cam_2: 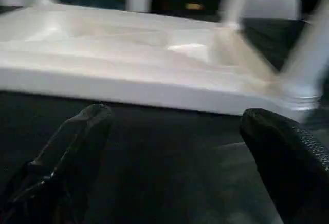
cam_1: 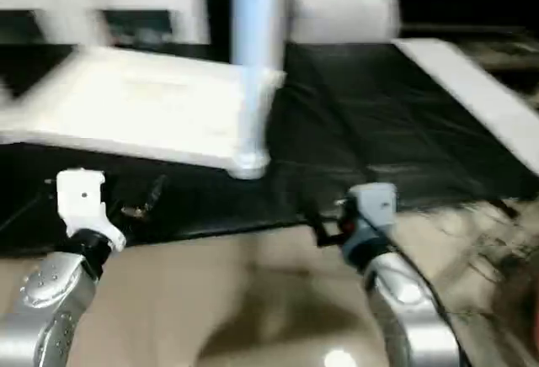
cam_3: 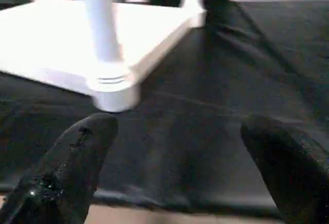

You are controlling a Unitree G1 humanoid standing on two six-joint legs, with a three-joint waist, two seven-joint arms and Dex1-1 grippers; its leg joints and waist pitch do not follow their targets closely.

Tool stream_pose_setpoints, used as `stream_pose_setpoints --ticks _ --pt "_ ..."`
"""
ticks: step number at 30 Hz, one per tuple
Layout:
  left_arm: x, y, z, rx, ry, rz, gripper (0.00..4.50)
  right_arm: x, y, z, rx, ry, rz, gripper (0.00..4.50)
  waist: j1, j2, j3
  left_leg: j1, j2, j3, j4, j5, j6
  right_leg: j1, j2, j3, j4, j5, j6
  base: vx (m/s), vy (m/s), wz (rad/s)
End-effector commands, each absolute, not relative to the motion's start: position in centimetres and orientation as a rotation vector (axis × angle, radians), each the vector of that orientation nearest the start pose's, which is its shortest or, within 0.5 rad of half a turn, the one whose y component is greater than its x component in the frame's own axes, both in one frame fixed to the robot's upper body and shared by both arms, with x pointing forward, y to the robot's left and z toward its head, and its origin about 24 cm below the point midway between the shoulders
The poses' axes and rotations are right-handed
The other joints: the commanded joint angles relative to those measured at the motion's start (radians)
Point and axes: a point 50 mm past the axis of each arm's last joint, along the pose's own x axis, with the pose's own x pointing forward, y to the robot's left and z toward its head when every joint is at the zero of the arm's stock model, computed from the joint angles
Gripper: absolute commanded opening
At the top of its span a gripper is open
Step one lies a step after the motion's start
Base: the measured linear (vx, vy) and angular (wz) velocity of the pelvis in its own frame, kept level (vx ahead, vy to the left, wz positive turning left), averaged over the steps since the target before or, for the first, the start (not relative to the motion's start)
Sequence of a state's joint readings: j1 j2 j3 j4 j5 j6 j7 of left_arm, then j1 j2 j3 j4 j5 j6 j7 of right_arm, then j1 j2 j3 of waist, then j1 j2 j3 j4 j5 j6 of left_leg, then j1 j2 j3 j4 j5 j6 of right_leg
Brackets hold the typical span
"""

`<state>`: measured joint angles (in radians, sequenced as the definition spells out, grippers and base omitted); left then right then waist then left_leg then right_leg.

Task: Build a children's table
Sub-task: Rotate table base

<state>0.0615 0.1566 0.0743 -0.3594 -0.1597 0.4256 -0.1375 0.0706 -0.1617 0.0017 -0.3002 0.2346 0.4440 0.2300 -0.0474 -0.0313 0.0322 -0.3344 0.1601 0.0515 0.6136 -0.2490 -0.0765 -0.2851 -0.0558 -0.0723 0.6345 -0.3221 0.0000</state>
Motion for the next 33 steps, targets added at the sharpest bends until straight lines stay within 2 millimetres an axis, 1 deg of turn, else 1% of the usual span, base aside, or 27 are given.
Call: stream_pose_setpoints --ticks 1,2,3,4,5,6,7,8,10,11,12,14,15,16,17,21,22,23,25,26,27,28,29,30,31,32,33 --pt "23.6 18.2 7.4 0.025 0.139 -0.088 4.42 23.4 -15.7 6.0 0.084 0.194 0.311 4.5 -0.005 0.024 -0.047 0.046 0.13 -0.06 -0.055 0.309 0.344 -0.035 -0.072 0.044 -0.021 0.202 -0.161 -0.05 0.106 0.06" --pt "23.6 18.2 7.4 0.038 0.137 -0.091 4.42 23.4 -15.7 6.0 0.084 0.19 0.313 4.5 0.003 0.025 -0.046 0.038 0.108 -0.045 -0.044 0.364 0.35 -0.034 -0.075 0.048 -0.03 0.234 -0.164 -0.05 0.106 0.06" --pt "23.6 18.1 7.5 0.04 0.13 -0.101 4.42 23.4 -15.7 6.0 0.084 0.19 0.314 4.5 0.018 0.021 -0.036 0.006 0.073 -0.017 -0.039 0.383 0.319 -0.016 -0.079 0.051 -0.048 0.27 -0.167 -0.053 0.09 -0.04" --pt "23.6 18.1 7.5 0.039 0.125 -0.109 4.42 23.4 -15.7 6.0 0.085 0.191 0.314 4.5 0.028 0.015 -0.037 -0.002 0.065 -0.006 -0.041 0.34 0.289 -0.006 -0.079 0.051 -0.054 0.264 -0.168 -0.079 0.083 -0.08" --pt "23.7 18.1 7.6 0.039 0.104 -0.115 4.42 23.4 -15.6 6.0 0.082 0.19 0.319 4.5 0.035 0.002 -0.034 -0.009 0.061 0.005 -0.052 0.226 0.228 0.002 -0.078 0.051 -0.059 0.232 -0.176 -0.079 0.083 -0.08" --pt "23.7 18.0 7.7 0.034 0.094 -0.124 4.42 23.4 -15.6 6.0 0.079 0.189 0.321 4.5 0.04 0.005 -0.027 -0.013 0.062 0.009 -0.069 0.054 0.158 0.006 -0.078 0.05 -0.067 0.144 -0.188 -0.099 0.069 -0.08" --pt "23.7 17.7 7.9 0.034 0.076 -0.142 4.42 23.4 -15.6 6.1 0.078 0.185 0.314 4.5 0.04 0.001 -0.019 -0.014 0.064 0.015 -0.088 -0.124 0.084 0.003 -0.076 0.056 -0.075 0.044 -0.186 -0.108 0.051 -0.07" --pt "23.7 17.6 7.8 0.03 0.079 -0.149 4.42 23.4 -15.7 6.1 0.074 0.184 0.309 4.5 0.04 0.0 -0.015 -0.014 0.063 0.019 -0.093 -0.198 0.051 0.0 -0.075 0.06 -0.079 -0.008 -0.181 -0.108 0.051 -0.07" --pt "23.6 17.3 7.7 0.021 0.089 -0.164 4.42 23.5 -15.9 6.1 0.066 0.18 0.294 4.5 0.038 -0.014 -0.003 0.002 0.057 0.032 -0.101 -0.464 -0.042 -0.018 -0.077 0.069 -0.111 -0.337 -0.125 -0.101 0.027 -0.06" --pt "23.6 17.2 7.7 0.02 0.093 -0.167 4.42 23.6 -15.9 6.1 0.066 0.179 0.29 4.5 0.04 -0.009 -0.003 0.009 0.055 0.032 -0.097 -0.501 -0.054 -0.023 -0.08 0.07 -0.119 -0.406 -0.11 -0.1 0.02 -0.05" --pt "23.6 17.2 7.6 0.021 0.096 -0.167 4.42 23.6 -16.0 6.2 0.068 0.177 0.285 4.5 0.037 -0.014 0.003 0.025 0.051 0.035 -0.094 -0.585 -0.061 -0.031 -0.078 0.062 -0.14 -0.547 -0.076 -0.083 0.003 -0.05" --pt "23.6 17.1 7.3 0.033 0.111 -0.173 4.42 23.6 -16.2 6.2 0.062 0.171 0.276 4.5 0.036 -0.012 0.001 0.028 0.044 0.042 -0.091 -0.601 -0.048 -0.012 -0.072 0.047 -0.16 -0.62 -0.054 0.0 0.0 0.0" --pt "23.6 17.0 7.2 0.033 0.111 -0.174 4.42 23.6 -16.3 6.3 0.055 0.167 0.274 4.5 0.032 -0.014 -0.003 0.024 0.043 0.047 -0.096 -0.582 -0.032 0.003 -0.064 0.04 -0.167 -0.593 -0.053 0.0 0.0 0.0" --pt "23.5 17.0 7.1 0.032 0.11 -0.176 4.42 23.6 -16.3 6.3 0.05 0.164 0.273 4.5 0.028 -0.007 0.0 0.033 0.048 0.046 -0.105 -0.589 -0.027 0.001 -0.057 0.033 -0.166 -0.536 -0.062 0.0 0.0 0.0" --pt "23.5 17.0 7.0 0.034 0.109 -0.177 4.42 23.6 -16.4 6.3 0.045 0.163 0.273 4.5 0.024 -0.013 -0.003 0.032 0.05 0.046 -0.108 -0.58 -0.021 0.007 -0.055 0.032 -0.163 -0.501 -0.069 0.0 0.0 0.0" --pt "23.4 16.8 6.8 0.03 0.107 -0.185 4.42 23.6 -16.4 6.4 0.044 0.158 0.27 4.5 0.03 -0.023 -0.016 0.004 0.042 0.074 -0.111 -0.373 0.049 0.047 -0.058 0.056 -0.164 -0.375 -0.117 0.054 0.008 -0.03" --pt "23.4 16.6 6.8 0.023 0.1 -0.189 4.42 23.6 -16.5 6.4 0.043 0.157 0.269 4.5 0.037 -0.022 -0.025 0.004 0.038 0.081 -0.107 -0.292 0.068 0.055 -0.054 0.061 -0.161 -0.319 -0.123 0.095 0.012 -0.01" --pt "23.4 16.6 6.9 0.022 0.098 -0.189 4.42 23.6 -16.5 6.4 0.043 0.157 0.269 4.5 0.038 -0.021 -0.029 0.01 0.039 0.081 -0.107 -0.258 0.08 0.054 -0.049 0.061 -0.155 -0.27 -0.128 0.095 0.012 -0.01" --pt "23.3 16.3 6.9 0.023 0.089 -0.209 4.42 23.5 -16.6 6.4 0.042 0.156 0.268 4.5 0.034 -0.023 -0.046 0.033 0.037 0.073 -0.101 -0.122 0.158 0.055 -0.027 0.052 -0.122 -0.032 -0.139 0.152 -0.003 0.06" --pt "23.3 16.2 6.9 0.025 0.088 -0.214 4.42 23.5 -16.6 6.3 0.042 0.157 0.268 4.5 0.032 -0.022 -0.05 0.035 0.033 0.067 -0.097 -0.067 0.188 0.057 -0.02 0.049 -0.112 0.038 -0.134 0.17 -0.012 0.05" --pt "23.2 16.2 6.8 0.029 0.092 -0.219 4.42 23.5 -16.6 6.3 0.042 0.156 0.268 4.5 0.029 -0.02 -0.059 0.056 0.028 0.053 -0.083 0.055 0.274 0.048 -0.006 0.039 -0.089 0.164 -0.107 0.186 -0.027 0.05" --pt "23.2 16.1 6.7 0.032 0.094 -0.221 4.42 23.4 -16.6 6.3 0.042 0.156 0.268 4.5 0.02 -0.028 -0.064 0.086 0.037 0.031 -0.071 0.151 0.379 0.025 -0.001 0.031 -0.061 0.22 -0.075 0.18 -0.038 0.1" --pt "23.1 16.1 6.7 0.032 0.093 -0.222 4.42 23.4 -16.6 6.3 0.041 0.156 0.268 4.5 0.012 -0.035 -0.06 0.113 0.053 0.014 -0.065 0.195 0.458 -0.01 -0.013 0.033 -0.044 0.205 -0.065 0.18 -0.038 0.1" --pt "23.1 16.1 6.7 0.032 0.093 -0.222 4.42 23.4 -16.6 6.3 0.041 0.156 0.268 4.5 0.012 -0.035 -0.06 0.113 0.053 0.014 -0.065 0.195 0.458 -0.01 -0.013 0.033 -0.044 0.205 -0.065 0.162 -0.049 0.07" --pt "23.1 16.1 6.6 0.033 0.093 -0.222 4.42 23.4 -16.5 6.2 0.041 0.156 0.268 4.5 0.046 -0.065 -0.049 0.013 -0.039 0.078 -0.014 0.164 0.424 0.095 -0.014 0.091 -0.095 0.263 -0.07 0.147 -0.02 0.1" --pt "23.1 16.1 6.6 0.033 0.092 -0.223 4.42 23.3 -16.5 6.2 0.042 0.156 0.268 4.5 0.062 -0.059 -0.041 -0.033 -0.053 0.088 -0.004 0.118 0.387 0.124 -0.035 0.12 -0.117 0.27 -0.08 0.147 -0.02 0.1" --pt "23.1 16.1 6.6 0.034 0.09 -0.223 4.42 23.3 -16.5 6.2 0.043 0.156 0.268 4.5 0.077 -0.06 -0.051 -0.087 -0.046 0.079 0.021 0.096 0.293 0.18 -0.041 0.15 -0.119 0.33 -0.079 0.149 -0.016 0.06"
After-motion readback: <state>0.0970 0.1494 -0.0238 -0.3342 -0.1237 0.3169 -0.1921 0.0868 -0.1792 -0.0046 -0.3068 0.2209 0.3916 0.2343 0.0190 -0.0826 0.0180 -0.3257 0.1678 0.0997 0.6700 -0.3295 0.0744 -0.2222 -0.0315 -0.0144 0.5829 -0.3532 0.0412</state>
